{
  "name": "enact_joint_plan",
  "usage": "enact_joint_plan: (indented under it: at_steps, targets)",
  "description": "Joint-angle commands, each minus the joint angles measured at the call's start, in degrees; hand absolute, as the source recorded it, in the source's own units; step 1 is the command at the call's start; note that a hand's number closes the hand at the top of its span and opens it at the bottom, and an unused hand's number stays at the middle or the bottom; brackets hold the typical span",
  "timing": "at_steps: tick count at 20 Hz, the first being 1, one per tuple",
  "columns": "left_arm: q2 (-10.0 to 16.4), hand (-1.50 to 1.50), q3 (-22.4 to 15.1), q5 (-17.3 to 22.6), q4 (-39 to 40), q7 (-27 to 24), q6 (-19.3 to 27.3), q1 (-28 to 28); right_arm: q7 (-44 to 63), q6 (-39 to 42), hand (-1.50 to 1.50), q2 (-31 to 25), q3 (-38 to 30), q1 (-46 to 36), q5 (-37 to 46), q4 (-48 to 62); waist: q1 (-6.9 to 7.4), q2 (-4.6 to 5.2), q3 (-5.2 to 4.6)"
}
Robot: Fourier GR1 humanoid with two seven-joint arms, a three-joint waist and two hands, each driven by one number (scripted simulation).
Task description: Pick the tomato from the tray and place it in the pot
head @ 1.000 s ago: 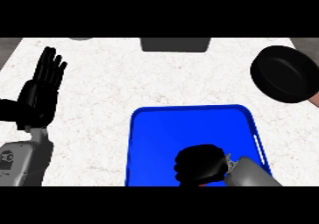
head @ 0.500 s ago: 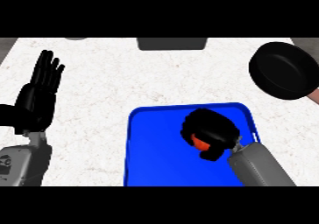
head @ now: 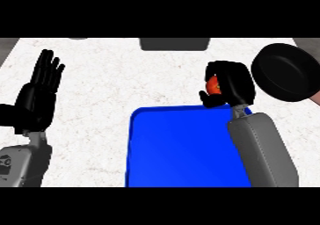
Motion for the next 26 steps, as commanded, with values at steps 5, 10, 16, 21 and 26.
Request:
enact_joint_plan:
  at_steps: [5,10,16,21,26]
  targets:
    - [-0.3,0.0,-0.79,0.52,0.96,0.47,-1.11,-1.78,34.19,-8.11,1.5,0.56,-8.52,-17.53,20.13,3.31,2.52,0.53,0.07]
    - [1.54,0.0,1.06,1.59,2.09,0.4,-2.64,-3.15,47.28,-7.31,1.5,-0.19,-11.39,-28.82,28.52,11.24,2.6,0.63,0.34]
    - [0.49,0.0,1.17,1.91,-1.53,-1.29,-3.1,2.94,44.84,-6.42,1.5,-5.96,-16.56,-28.54,24.36,16.92,1.23,0.01,0.47]
    - [-0.18,0.0,1.24,1.61,-0.83,1.83,-1.7,-0.19,38.83,-7.08,1.5,-12.19,-19.02,-22.83,20.19,14.91,0.4,-0.09,0.5]
    - [-0.23,0.0,1.04,-1.06,0.95,-1.46,-1.26,0.44,32.82,-11.82,1.5,-17.43,-22.16,-18.3,15.41,15.46,0.18,-0.03,0.5]
